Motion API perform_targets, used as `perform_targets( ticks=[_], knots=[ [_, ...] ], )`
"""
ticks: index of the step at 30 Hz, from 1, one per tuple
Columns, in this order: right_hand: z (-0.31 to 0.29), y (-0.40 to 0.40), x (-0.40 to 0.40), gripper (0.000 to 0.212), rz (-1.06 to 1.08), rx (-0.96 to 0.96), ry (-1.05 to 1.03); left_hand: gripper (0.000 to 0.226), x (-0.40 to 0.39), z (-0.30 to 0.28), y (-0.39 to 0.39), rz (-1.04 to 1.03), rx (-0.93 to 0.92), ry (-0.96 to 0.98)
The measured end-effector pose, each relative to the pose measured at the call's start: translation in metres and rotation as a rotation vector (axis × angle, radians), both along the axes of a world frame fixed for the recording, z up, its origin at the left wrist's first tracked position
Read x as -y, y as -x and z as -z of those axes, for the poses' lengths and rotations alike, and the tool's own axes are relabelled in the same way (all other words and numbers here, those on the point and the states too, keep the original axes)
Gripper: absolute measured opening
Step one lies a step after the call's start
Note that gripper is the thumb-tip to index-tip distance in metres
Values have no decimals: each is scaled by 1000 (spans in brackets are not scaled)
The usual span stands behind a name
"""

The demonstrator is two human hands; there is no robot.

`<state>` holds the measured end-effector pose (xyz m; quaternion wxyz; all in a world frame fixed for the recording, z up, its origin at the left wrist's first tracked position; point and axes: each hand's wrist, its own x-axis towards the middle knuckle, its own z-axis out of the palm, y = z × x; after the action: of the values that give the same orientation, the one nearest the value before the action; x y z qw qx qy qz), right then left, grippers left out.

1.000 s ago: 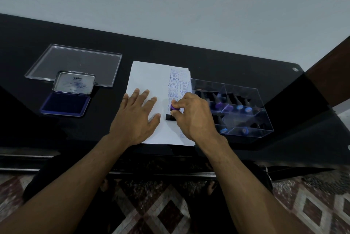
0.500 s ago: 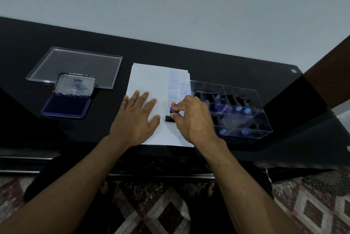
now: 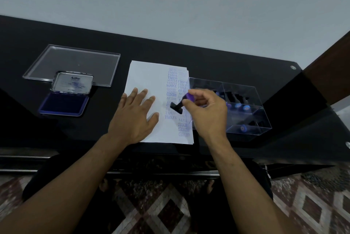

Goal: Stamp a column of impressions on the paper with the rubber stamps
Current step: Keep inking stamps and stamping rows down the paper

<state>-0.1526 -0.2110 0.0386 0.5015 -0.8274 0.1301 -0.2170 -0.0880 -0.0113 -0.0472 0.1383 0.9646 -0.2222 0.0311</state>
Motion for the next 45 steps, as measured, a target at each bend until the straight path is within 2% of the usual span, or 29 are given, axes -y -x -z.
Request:
perform_targets(
  ticks=[5, 25, 36, 39, 43, 45],
  knots=[
    [4, 0, 9, 25, 79, -8, -257, 76, 1, -1, 1, -1, -8, -2],
    [7, 2, 17, 20, 92, -45, -289, 75, 1, -2, 1, -7, -21, -9],
    [-10, 14, 39, 15, 158, 46, -523, 70, 15, -15, 1, -16, -58, 26],
    [-9, 19, 48, 12, 177, 10, -352, 71, 30, -18, 6, 17, -70, 85],
    [-3, 22, 54, 11, 119, -107, 170, 68, 52, -19, 12, 54, -74, 117],
    [1, 23, 55, 11, 52, -170, 336, 62, 62, -18, 13, 68, -66, 124]
  ],
)
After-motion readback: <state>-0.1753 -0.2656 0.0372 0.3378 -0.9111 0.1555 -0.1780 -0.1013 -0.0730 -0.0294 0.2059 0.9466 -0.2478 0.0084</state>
